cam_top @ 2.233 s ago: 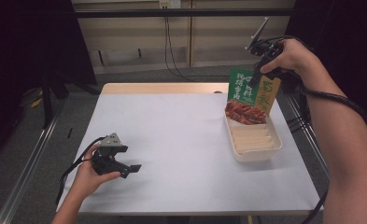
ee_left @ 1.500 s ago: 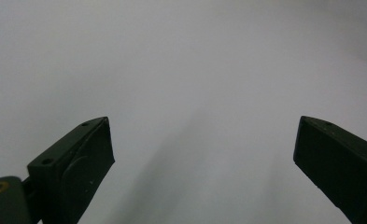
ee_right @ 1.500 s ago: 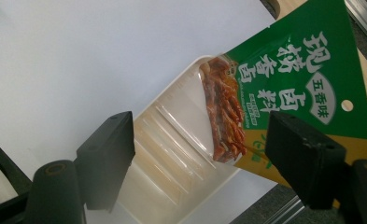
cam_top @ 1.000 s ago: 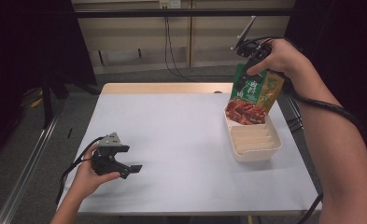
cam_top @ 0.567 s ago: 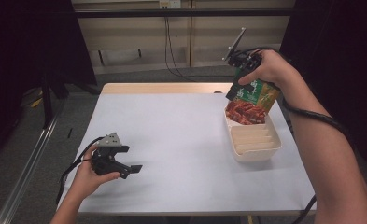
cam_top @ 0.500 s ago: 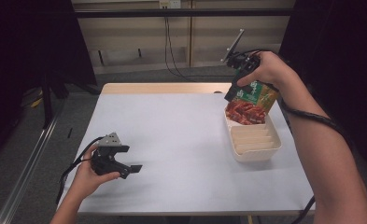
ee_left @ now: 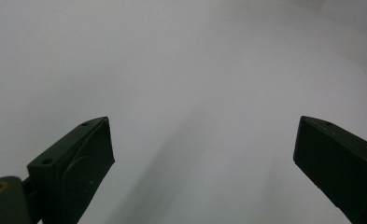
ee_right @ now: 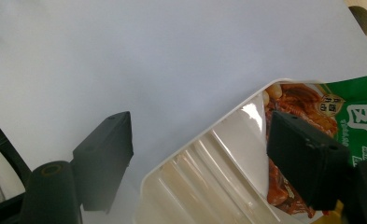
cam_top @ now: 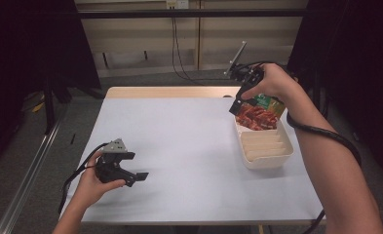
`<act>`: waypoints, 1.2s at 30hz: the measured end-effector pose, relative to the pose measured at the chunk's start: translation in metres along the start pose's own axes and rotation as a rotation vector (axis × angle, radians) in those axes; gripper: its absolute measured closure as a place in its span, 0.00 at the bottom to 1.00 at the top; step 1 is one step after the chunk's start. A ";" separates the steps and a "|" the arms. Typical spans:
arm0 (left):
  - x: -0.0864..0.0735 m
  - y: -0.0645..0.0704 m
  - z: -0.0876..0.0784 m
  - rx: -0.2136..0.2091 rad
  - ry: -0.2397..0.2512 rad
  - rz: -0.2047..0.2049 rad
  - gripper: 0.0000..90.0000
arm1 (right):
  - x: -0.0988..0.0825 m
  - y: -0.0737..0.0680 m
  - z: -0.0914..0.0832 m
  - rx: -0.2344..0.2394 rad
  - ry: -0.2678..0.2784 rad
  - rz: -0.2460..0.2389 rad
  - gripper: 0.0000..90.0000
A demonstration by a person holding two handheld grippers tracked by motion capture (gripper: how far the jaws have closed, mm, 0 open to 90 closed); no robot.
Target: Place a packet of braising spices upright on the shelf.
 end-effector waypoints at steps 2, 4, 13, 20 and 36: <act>0.000 0.000 0.000 0.000 -0.001 -0.001 0.05 | 0.001 -0.003 0.002 0.005 -0.002 -0.004 0.25; 0.000 0.000 0.000 0.001 -0.001 0.000 0.05 | 0.002 -0.005 0.005 0.009 0.006 -0.009 0.25; 0.000 -0.001 -0.001 0.007 -0.001 -0.001 0.05 | 0.007 -0.017 0.021 0.023 -0.002 -0.026 0.25; -0.001 -0.001 -0.002 0.011 0.003 -0.003 0.05 | 0.008 -0.020 0.032 0.028 -0.003 -0.038 0.25; -0.002 -0.001 0.001 0.003 -0.012 -0.003 0.05 | 0.003 -0.033 0.059 0.033 -0.002 -0.056 0.24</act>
Point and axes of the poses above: each handheld gripper's, and its own axes: z roughly forward along the jaws, x roughly out of its top, y roughly to its right, the point moved 5 cm from there along z, roughly forward along the jaws
